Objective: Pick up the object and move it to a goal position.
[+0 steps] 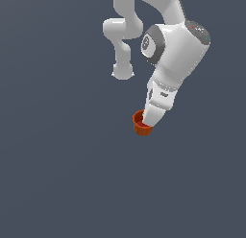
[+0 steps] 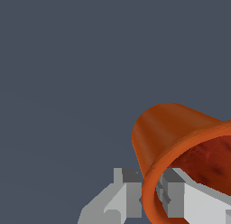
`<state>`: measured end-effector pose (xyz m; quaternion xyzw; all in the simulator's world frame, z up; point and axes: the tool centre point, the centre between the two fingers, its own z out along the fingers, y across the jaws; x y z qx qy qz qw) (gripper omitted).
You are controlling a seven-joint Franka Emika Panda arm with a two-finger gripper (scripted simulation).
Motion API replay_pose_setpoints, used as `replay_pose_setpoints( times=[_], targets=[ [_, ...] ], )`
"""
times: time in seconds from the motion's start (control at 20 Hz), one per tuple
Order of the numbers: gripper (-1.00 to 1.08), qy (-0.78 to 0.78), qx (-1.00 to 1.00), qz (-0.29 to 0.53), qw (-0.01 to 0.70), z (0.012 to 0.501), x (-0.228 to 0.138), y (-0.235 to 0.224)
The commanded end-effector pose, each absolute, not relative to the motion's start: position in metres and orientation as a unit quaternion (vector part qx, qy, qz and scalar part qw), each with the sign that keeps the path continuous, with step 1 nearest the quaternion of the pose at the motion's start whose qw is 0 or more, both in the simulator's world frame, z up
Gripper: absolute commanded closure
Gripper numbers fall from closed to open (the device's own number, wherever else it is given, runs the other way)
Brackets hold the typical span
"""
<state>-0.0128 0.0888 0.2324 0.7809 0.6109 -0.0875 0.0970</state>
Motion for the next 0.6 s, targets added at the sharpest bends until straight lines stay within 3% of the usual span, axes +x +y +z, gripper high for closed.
replay_pose_setpoints(
  times=[0.0,0.55],
  targets=[
    [1.08,0.611,0.781,-0.087,0.097,0.256,-0.003,0.092],
    [1.08,0.610,0.781,-0.087,0.098,0.334,0.032,0.102]
  ],
)
